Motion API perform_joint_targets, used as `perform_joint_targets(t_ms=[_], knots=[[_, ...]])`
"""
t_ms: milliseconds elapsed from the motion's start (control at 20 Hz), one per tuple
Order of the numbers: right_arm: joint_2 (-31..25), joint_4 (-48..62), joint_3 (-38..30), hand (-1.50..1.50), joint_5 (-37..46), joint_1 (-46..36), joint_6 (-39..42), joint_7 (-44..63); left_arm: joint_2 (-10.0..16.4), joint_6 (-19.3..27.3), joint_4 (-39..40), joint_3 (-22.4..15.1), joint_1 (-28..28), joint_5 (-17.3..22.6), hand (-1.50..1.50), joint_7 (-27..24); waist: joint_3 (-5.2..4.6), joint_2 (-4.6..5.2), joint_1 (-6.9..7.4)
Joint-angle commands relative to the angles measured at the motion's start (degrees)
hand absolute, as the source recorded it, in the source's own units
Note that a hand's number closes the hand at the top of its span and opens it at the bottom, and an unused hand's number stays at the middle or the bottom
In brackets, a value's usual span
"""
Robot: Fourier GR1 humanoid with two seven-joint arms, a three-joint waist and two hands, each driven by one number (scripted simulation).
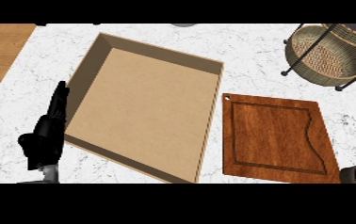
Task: Pick the squash from the cutting board and place it in the tiered basket
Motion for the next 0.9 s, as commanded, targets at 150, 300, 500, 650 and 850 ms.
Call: perform_joint_targets(t_ms=[150, 300, 500, 650, 850], knots=[[-0.2, 2.6, 0.7, 1.5, 0.4, -5.2, 0.0, 4.4, -4.3, -3.0, 7.3, -5.4, 2.1, 0.4, 0.0, 4.4, -1.04, 1.95, 3.16], [-1.4, 2.7, 2.2, 1.5, 1.5, -8.1, 0.7, 7.8, -5.4, -1.9, 7.9, -5.1, 1.3, -0.4, 0.0, 3.4, -1.12, 1.96, 3.8], [-0.9, 3.2, 4.3, 1.5, 2.7, -12.4, 1.1, 11.3, -5.3, -3.3, 7.2, -5.3, 1.1, -0.1, 0.0, 3.8, -1.13, 2.01, 4.98], [3.0, 5.0, 6.3, 1.5, 4.7, -13.2, -0.2, 7.8, -5.5, -3.7, 7.7, -5.6, 0.0, -0.5, 0.0, 4.6, -0.98, 2.35, 5.17], [6.1, 3.6, 10.0, 1.5, 7.8, -15.8, -1.5, 8.0, -7.4, -3.1, 8.6, -6.9, 0.8, -1.6, 0.0, 3.9, -1.04, 2.49, 5.72]])
